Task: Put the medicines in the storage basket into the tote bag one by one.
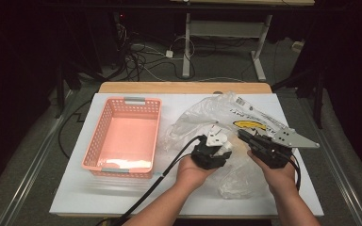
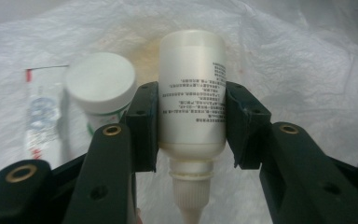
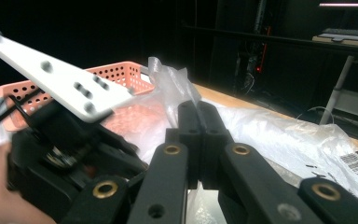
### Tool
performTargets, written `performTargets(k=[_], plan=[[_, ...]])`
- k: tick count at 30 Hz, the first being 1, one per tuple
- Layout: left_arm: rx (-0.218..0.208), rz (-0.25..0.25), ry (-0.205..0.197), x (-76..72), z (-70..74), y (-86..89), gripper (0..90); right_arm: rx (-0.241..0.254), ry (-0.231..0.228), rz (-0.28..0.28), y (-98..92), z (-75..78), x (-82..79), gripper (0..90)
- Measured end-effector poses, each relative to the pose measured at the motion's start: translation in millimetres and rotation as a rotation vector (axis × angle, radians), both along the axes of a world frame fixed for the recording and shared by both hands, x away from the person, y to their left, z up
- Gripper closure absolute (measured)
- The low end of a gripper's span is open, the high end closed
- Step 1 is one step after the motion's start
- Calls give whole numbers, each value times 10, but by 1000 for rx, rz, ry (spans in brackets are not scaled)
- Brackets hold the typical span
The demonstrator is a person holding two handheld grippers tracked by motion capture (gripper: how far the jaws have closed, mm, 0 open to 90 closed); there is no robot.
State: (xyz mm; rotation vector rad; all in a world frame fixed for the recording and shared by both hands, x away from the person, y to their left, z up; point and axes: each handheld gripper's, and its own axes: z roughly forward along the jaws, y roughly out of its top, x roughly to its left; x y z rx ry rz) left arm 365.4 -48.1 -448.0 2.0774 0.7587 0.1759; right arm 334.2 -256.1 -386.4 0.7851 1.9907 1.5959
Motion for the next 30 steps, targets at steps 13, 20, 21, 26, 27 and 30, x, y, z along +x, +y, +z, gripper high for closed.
performTargets(k=[13, 20, 21, 26, 27, 30], plan=[[70, 28, 33, 190, -249, -481, 574, 10, 2, -5, -58, 6, -12, 900], [121, 62, 16, 258, -259, -540, 575, 16, -4, -6, -70, 24, -20, 900], [106, 72, 23, 258, -274, -551, 574, 16, -3, -4, -70, 23, -21, 900], [82, 19, 10, 209, -232, -514, 466, 17, -2, -4, -73, 18, -14, 900], [73, 19, 10, 188, -216, -491, 452, 16, -2, -4, -75, 17, -14, 900], [47, 1, 10, 122, -172, -368, 452, 16, -5, -4, -85, 23, -17, 900]])
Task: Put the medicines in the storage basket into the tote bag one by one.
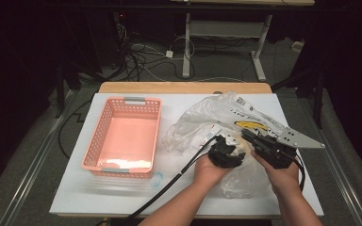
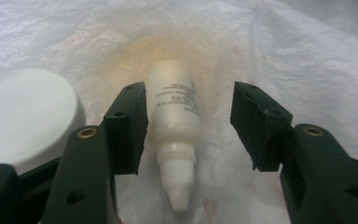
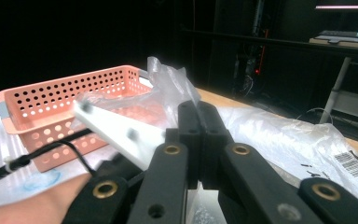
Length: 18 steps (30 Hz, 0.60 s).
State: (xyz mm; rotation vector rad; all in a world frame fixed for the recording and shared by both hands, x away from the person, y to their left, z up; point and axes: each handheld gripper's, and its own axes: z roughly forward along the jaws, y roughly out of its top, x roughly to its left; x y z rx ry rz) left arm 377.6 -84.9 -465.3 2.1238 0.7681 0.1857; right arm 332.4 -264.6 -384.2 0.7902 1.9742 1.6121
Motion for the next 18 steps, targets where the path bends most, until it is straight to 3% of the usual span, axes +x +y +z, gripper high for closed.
performTargets(k=[1, 6, 12, 16, 18], plan=[[-31, 11, 3, -32, 7, 34, 452, -1, -2, -1, -3, 3, -1, 900], [-65, -4, 9, -207, 68, 313, 433, -3, 0, -6, -1, 6, -7, 900], [-38, -7, -1, -438, 58, 646, 356, -10, 0, -4, 26, -5, -3, 900], [-21, -7, 15, -560, 11, 888, 351, -13, 6, -2, 41, -14, -1, 900], [8, -3, 40, -600, -27, 999, 291, -13, 5, -2, 38, -18, 1, 900]])
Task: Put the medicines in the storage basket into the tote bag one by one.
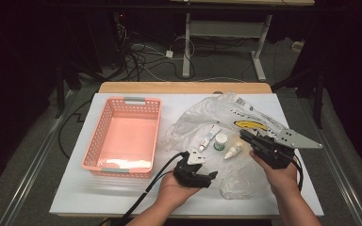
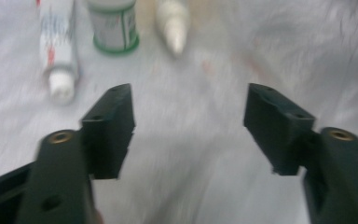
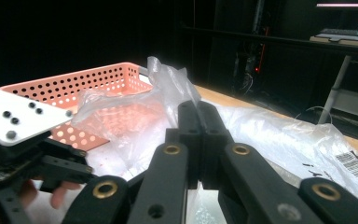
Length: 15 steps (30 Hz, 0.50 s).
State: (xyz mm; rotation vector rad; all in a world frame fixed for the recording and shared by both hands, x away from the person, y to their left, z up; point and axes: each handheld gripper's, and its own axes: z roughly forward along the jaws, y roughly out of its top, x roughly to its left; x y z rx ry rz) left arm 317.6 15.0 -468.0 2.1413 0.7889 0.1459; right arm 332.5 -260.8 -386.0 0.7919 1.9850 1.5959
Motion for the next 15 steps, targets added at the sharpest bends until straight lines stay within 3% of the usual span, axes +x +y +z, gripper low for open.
performTargets(k=[5, 11, 13, 15], plan=[[108, 19, 10, -62, -112, 171, 214, -1, 3, -7, -8, -3, 3, 900], [139, 58, 3, 25, -189, 135, 208, -5, 0, -4, 6, -2, -2, 900], [127, 73, 17, 98, -189, 86, 200, -6, 3, -5, 4, -7, 1, 900], [150, 71, 8, 128, -193, -4, 189, -8, 4, -7, 3, -13, 3, 900]])
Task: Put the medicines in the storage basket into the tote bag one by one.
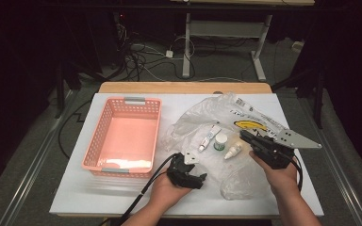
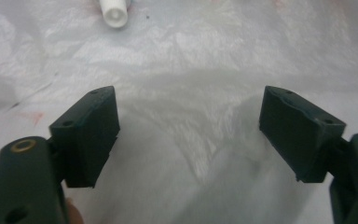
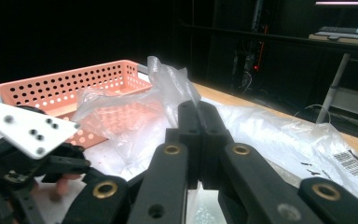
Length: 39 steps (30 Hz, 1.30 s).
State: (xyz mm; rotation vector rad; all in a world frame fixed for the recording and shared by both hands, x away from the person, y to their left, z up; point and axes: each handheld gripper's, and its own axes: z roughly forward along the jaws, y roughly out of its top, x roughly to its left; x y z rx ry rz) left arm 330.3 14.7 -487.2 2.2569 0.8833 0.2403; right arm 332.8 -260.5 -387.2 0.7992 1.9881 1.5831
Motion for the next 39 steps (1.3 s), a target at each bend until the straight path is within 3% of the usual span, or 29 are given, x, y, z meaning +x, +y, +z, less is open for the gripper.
performTargets(k=[3, 6, 9, 13, 20, 26, 34, 39], plan=[[-6, -30, -7, 14, 3, -62, 226, 0, 4, -2, -7, -12, 9, 900], [-5, -69, -32, -12, 9, -122, 392, -2, 9, -9, -16, -20, 4, 900], [-25, -34, -8, -6, 12, -138, 468, -7, 4, -8, -17, -10, -23, 900], [-30, -24, -18, -14, 8, -134, 608, -6, 3, -15, -28, -2, -64, 900], [-36, -61, -26, -28, 3, -134, 865, -8, 9, -25, -69, -30, -71, 900], [-73, -54, -10, -16, 3, -90, 884, -12, 18, -27, -63, -53, -88, 900], [-173, -23, -74, -81, 49, 30, 885, -7, 9, -31, -80, -49, -79, 900], [-238, 7, -117, -129, 171, 143, 886, 5, 1, -28, -71, -22, -66, 900]])
